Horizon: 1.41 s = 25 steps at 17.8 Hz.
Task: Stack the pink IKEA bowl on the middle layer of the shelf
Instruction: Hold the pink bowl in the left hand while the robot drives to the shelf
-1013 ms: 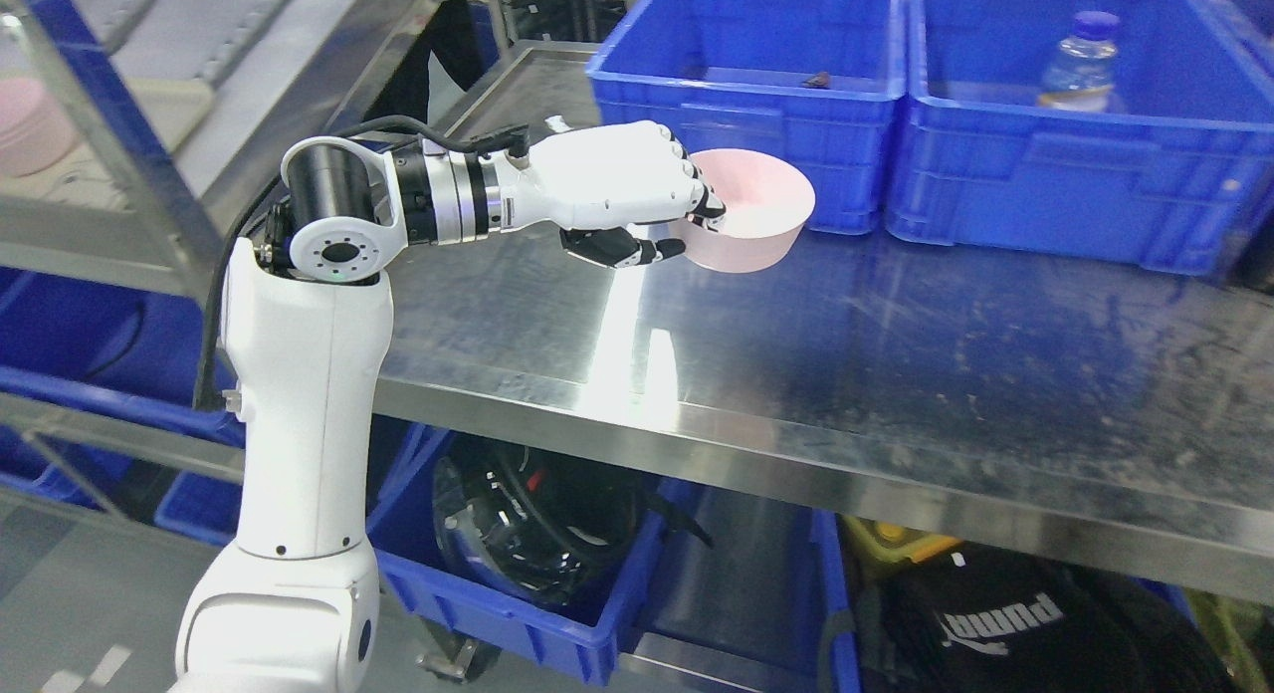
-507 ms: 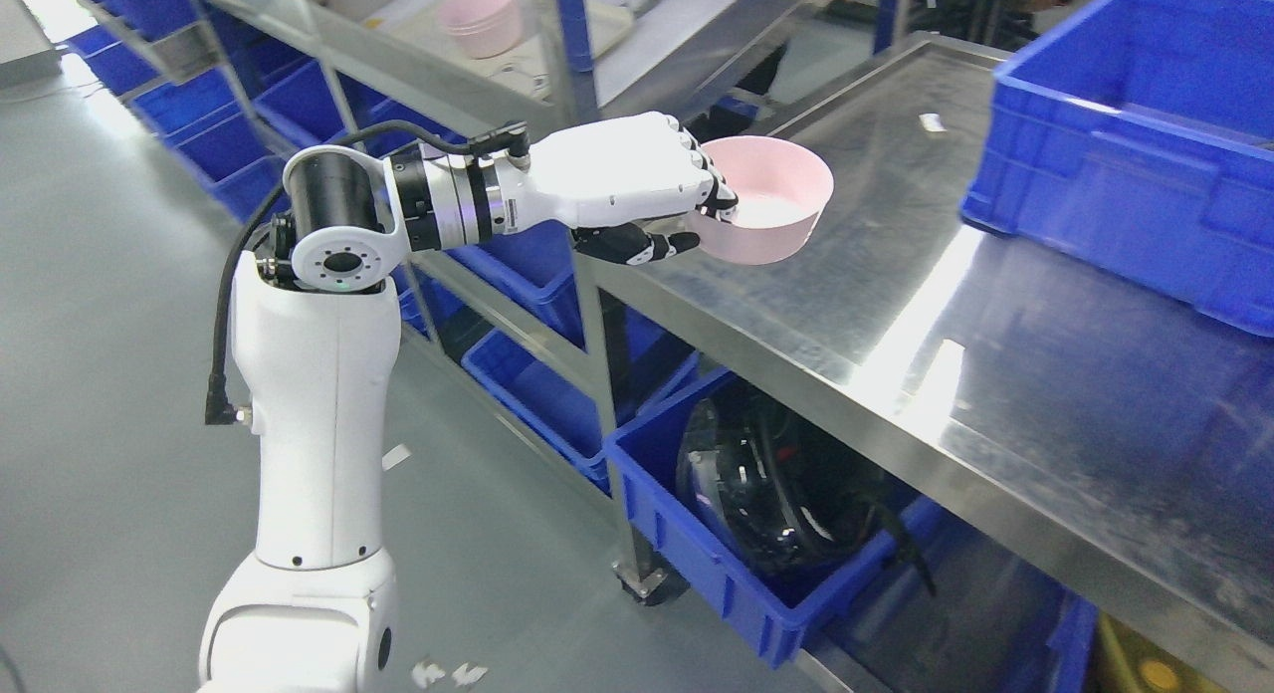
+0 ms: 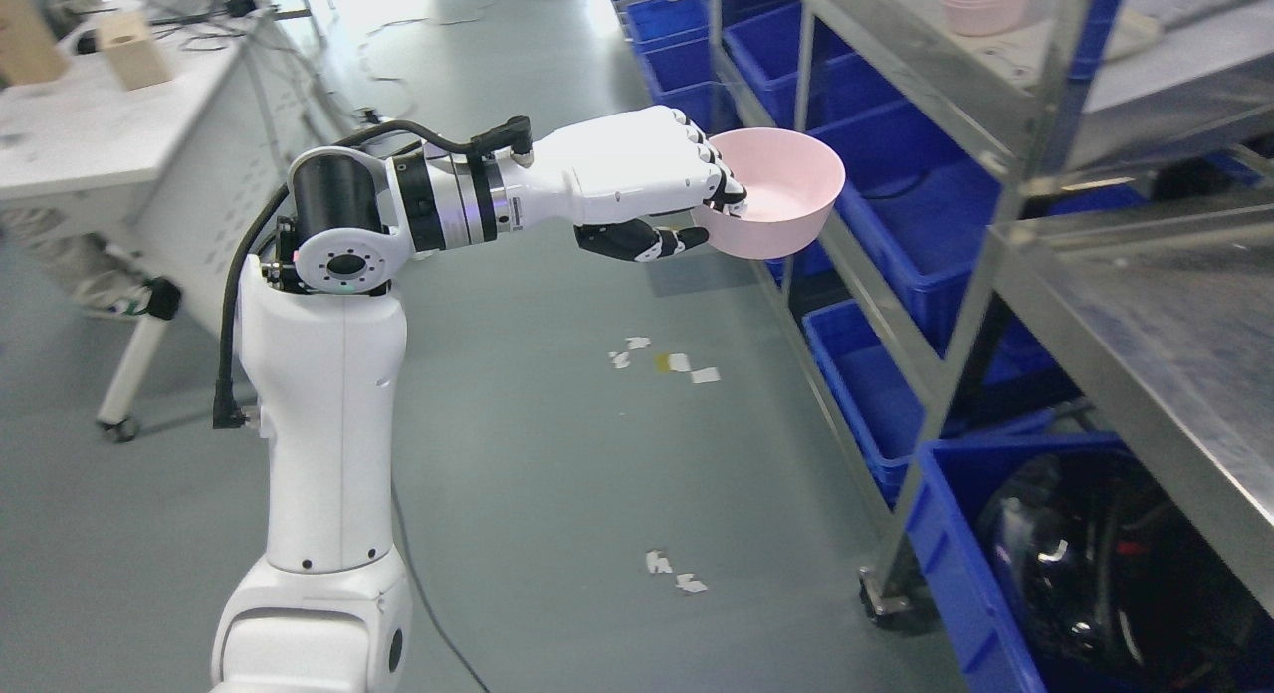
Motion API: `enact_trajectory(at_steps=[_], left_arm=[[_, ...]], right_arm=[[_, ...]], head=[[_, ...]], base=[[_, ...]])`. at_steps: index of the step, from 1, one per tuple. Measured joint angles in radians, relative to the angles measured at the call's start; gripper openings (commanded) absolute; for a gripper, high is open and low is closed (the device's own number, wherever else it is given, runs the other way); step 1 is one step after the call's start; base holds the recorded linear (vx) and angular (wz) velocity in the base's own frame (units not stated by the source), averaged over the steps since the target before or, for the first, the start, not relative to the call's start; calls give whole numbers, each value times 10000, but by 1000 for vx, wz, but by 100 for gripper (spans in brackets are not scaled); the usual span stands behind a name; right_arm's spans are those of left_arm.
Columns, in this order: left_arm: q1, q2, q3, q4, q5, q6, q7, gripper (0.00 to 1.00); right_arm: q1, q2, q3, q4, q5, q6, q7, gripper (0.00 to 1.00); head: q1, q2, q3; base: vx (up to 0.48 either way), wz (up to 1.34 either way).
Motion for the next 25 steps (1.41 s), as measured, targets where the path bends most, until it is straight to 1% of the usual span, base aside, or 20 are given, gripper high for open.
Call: enact_trajectory(at_steps=[3, 8, 18, 25], left_arm=[[7, -44, 26, -16, -4, 0, 21, 1], [15, -81, 50, -24, -6, 0, 99, 1], [30, -114, 71, -19, -7, 0, 119, 1], [35, -123, 75, -8, -8, -1, 121, 1]], right_arm=[[-3, 0, 0, 0, 0, 0, 0, 100], [-1, 0, 0, 0, 0, 0, 0, 100], [-1, 0, 0, 0, 0, 0, 0, 100], [-3, 0, 0, 0, 0, 0, 0, 100]], head=[[0, 0, 0], [0, 0, 0], [-1, 0, 0], [0, 0, 0]], base=[[-57, 895], [33, 483], [69, 268], [123, 38]])
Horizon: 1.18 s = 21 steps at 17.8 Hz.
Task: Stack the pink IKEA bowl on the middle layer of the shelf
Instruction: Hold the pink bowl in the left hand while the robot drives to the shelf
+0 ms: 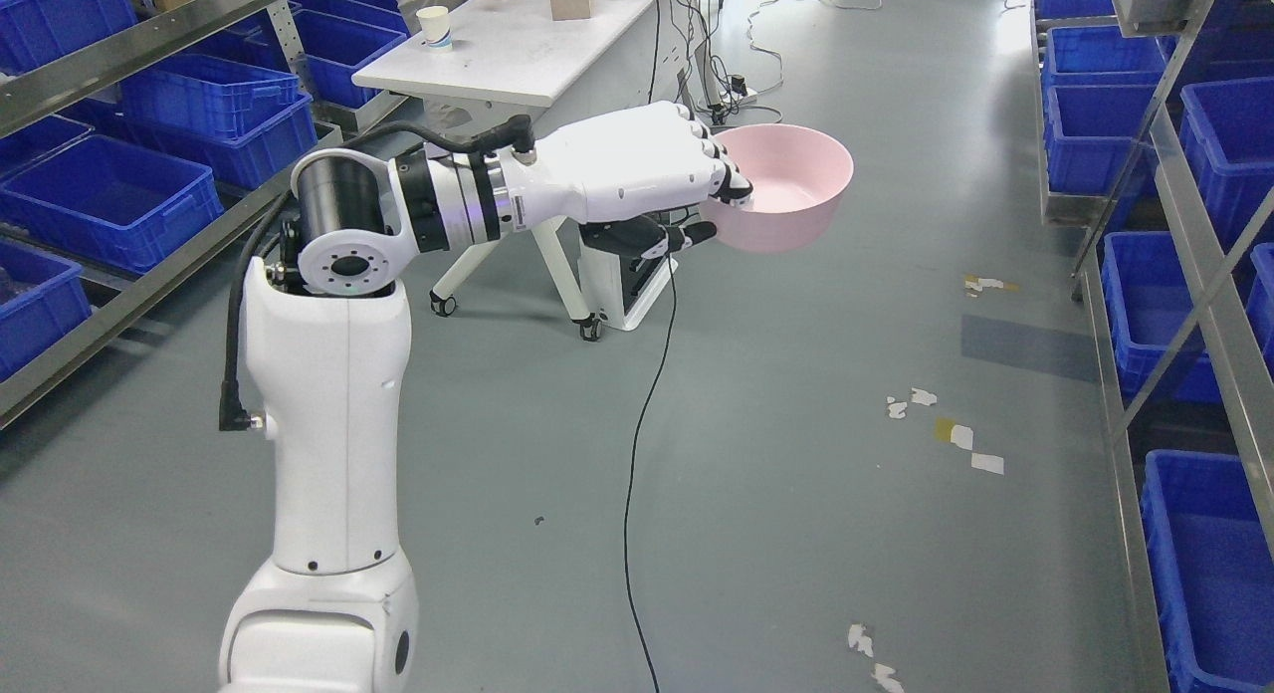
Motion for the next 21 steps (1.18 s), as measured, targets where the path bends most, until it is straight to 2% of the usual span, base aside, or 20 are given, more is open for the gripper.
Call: enact_trajectory(at_steps=[21], left_arm=[[1, -10, 5, 55, -1, 0, 18, 1]], right_arm=[[3, 0, 0, 0, 0, 0, 2, 100]], head=[[0, 0, 0]], base=[[186, -60]])
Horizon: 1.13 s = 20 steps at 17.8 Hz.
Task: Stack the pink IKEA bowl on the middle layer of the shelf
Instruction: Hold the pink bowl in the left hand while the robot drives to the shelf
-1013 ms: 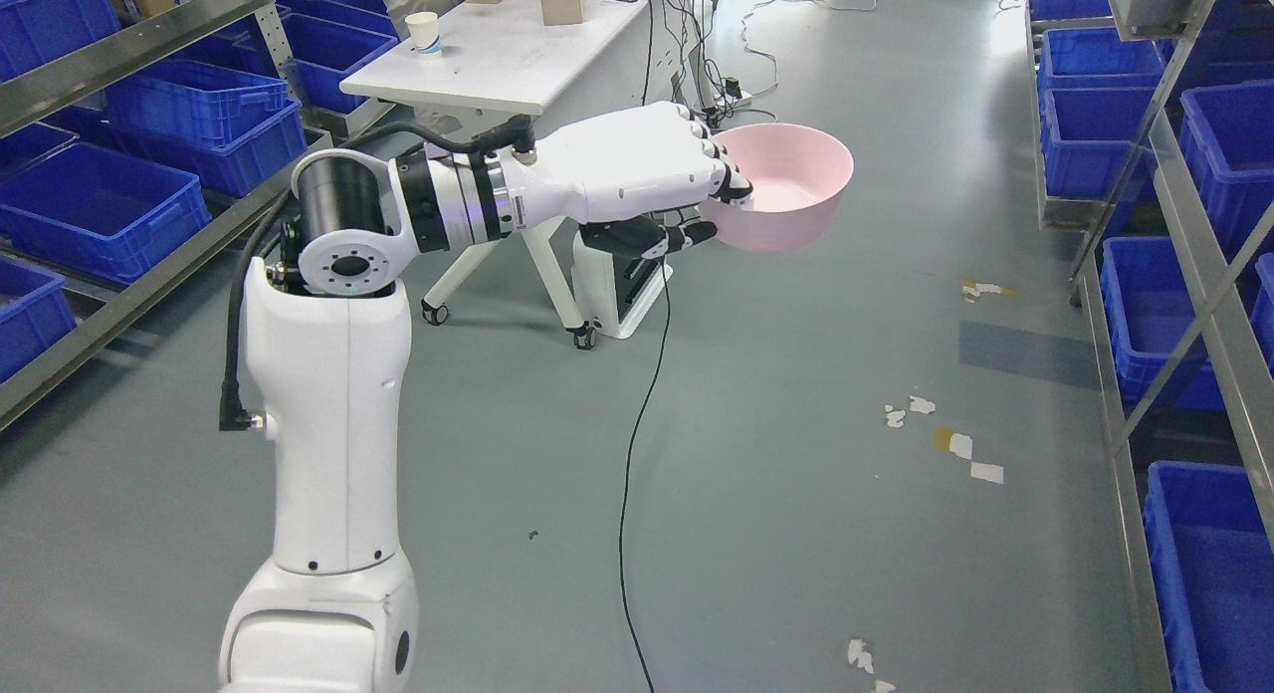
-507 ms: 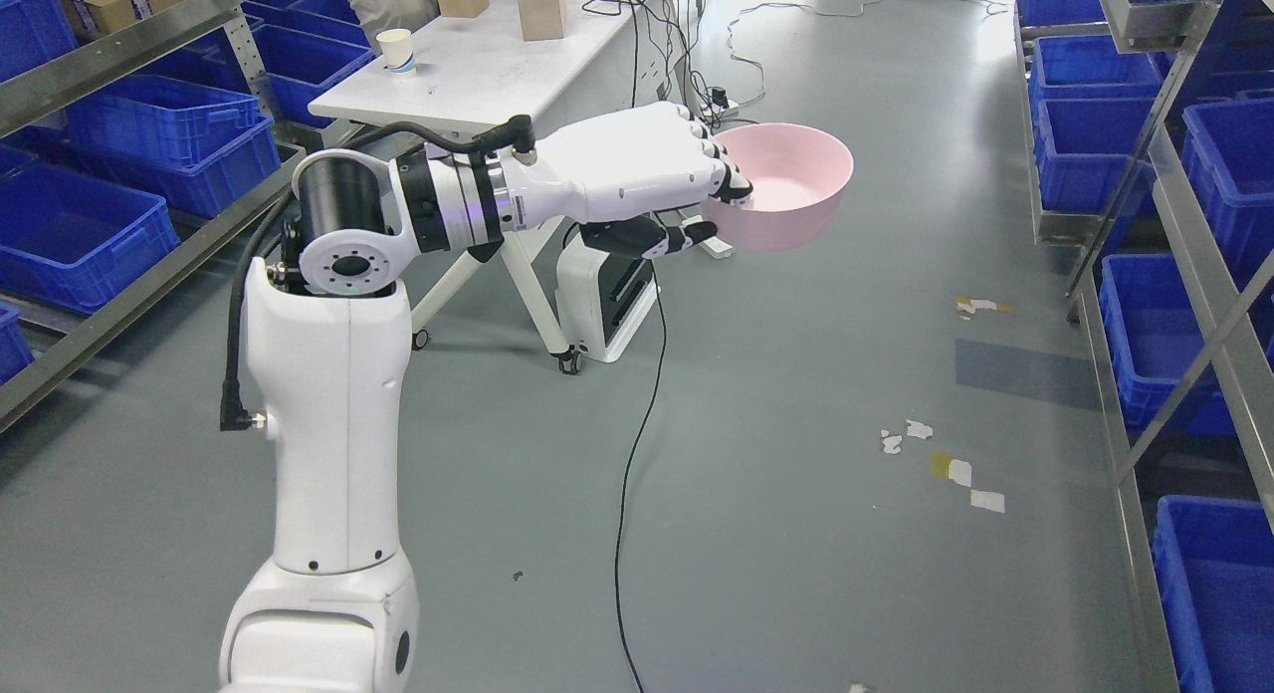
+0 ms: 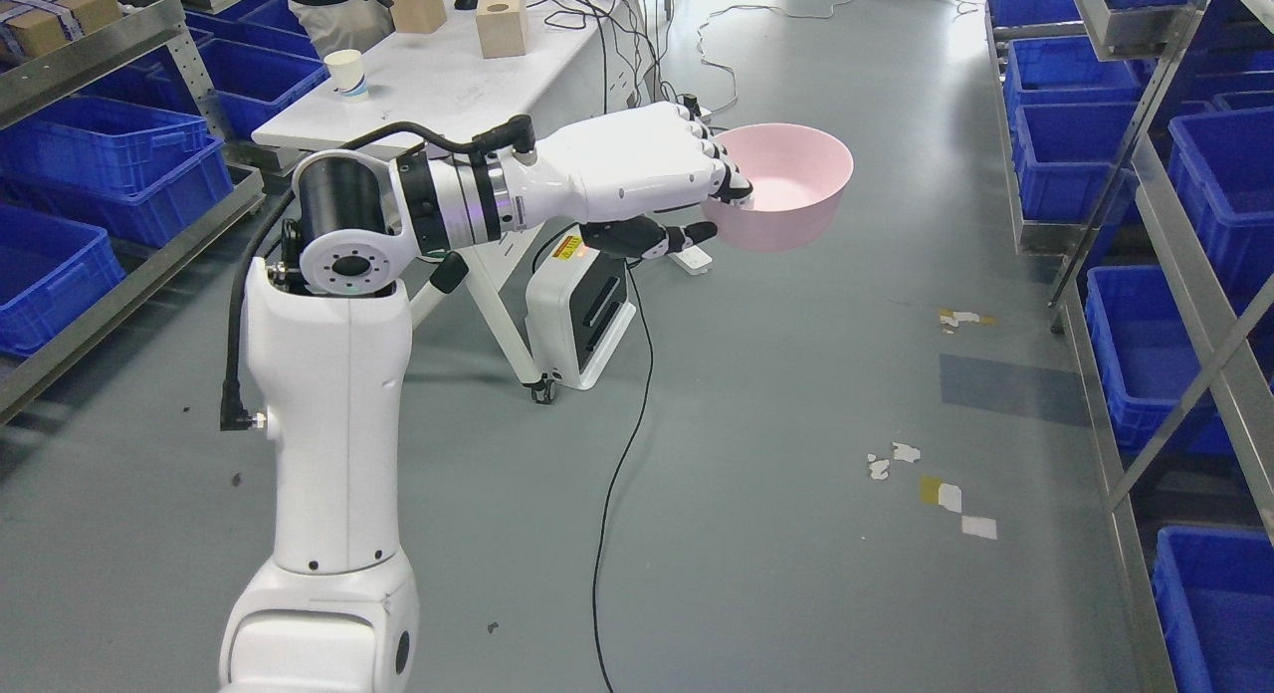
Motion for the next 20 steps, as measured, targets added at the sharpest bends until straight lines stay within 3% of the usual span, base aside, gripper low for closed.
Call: enact_trajectory(at_steps=[20], left_arm=[[1, 0, 1, 7, 1, 0, 2, 1]], right_arm=[[-3, 0, 0, 0, 0, 0, 0, 100]], head=[[0, 0, 0]], base=[[199, -17]])
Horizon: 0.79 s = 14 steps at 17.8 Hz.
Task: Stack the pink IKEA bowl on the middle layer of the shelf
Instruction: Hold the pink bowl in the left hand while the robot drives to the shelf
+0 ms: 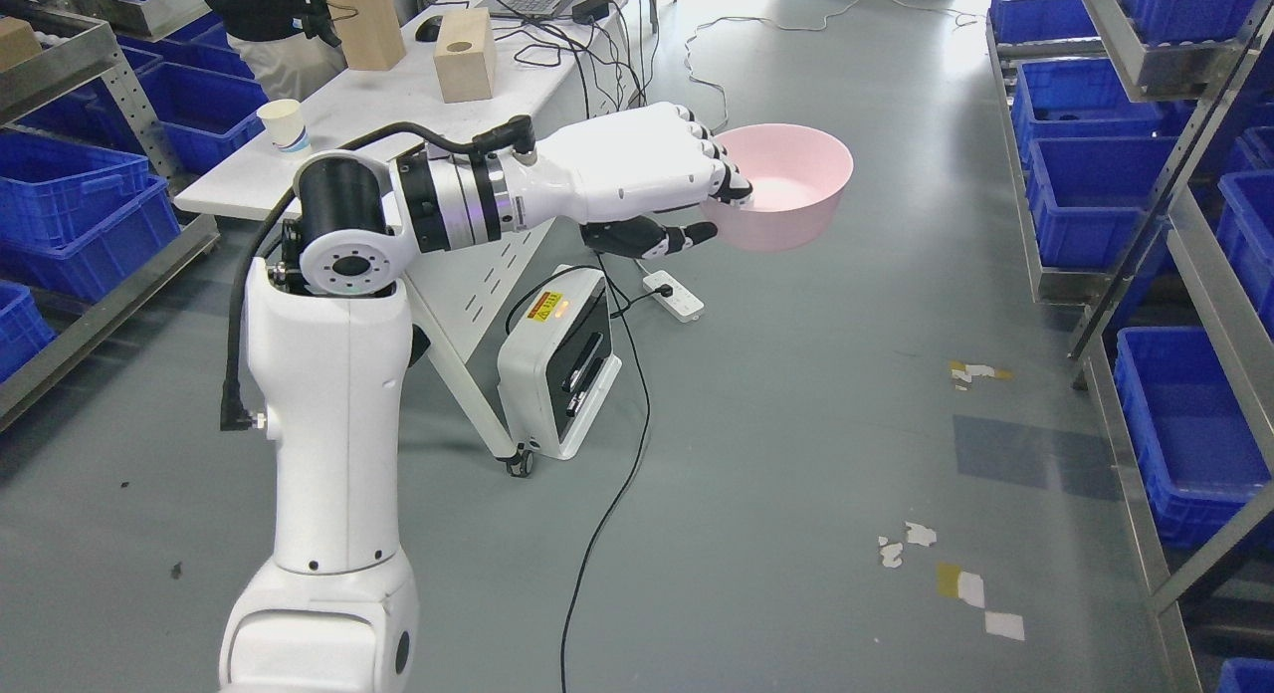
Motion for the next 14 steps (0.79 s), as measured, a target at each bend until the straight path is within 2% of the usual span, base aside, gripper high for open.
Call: enact_trajectory(at_steps=[14], left_arm=[[-1, -1, 0, 28, 0, 0, 1, 1]], right_arm=[[0, 0, 0, 0, 0, 0, 0, 100]], head=[[0, 0, 0]], base=[[199, -59]])
